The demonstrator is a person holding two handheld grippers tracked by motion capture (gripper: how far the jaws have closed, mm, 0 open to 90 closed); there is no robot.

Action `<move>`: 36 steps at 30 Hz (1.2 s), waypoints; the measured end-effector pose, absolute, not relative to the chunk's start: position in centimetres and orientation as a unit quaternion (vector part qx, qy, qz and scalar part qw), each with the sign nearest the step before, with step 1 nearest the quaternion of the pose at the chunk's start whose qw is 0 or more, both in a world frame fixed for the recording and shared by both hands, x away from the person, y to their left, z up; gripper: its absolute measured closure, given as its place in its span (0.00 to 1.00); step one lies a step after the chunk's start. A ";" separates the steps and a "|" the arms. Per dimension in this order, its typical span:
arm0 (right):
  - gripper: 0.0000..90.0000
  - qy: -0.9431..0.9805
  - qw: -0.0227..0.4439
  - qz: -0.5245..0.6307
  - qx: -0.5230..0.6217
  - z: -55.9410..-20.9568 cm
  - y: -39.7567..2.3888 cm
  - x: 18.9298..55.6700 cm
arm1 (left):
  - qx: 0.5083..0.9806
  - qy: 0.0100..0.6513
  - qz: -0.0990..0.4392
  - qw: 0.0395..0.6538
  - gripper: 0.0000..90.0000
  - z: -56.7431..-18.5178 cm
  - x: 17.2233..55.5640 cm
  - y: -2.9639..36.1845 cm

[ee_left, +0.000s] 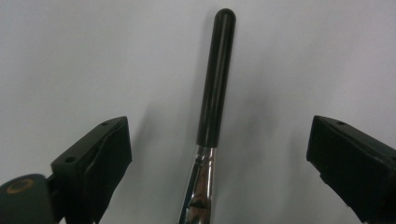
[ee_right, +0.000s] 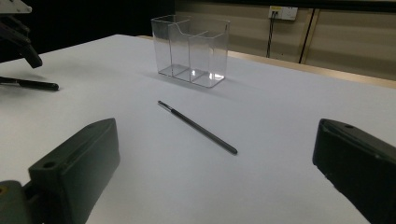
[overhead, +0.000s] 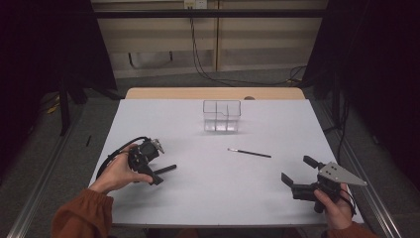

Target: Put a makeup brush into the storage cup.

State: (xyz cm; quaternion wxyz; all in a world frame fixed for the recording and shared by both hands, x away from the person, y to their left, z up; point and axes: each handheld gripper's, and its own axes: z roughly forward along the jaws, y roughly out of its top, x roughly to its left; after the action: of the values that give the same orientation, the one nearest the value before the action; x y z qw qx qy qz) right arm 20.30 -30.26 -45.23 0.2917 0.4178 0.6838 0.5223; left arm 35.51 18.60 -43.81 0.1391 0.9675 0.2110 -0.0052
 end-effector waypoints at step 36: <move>0.00 0.693 0.288 0.517 0.411 -45.3 -30.1 20.3 | 0.978 0.192 -0.008 0.076 0.71 -44.4 35.4 16.9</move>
State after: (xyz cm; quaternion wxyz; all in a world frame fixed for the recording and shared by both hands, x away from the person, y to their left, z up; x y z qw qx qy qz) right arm 20.29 -30.07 -45.29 0.2883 0.4108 0.6934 0.5170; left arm 35.39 16.87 -44.37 0.0763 0.9784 0.1917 -0.0076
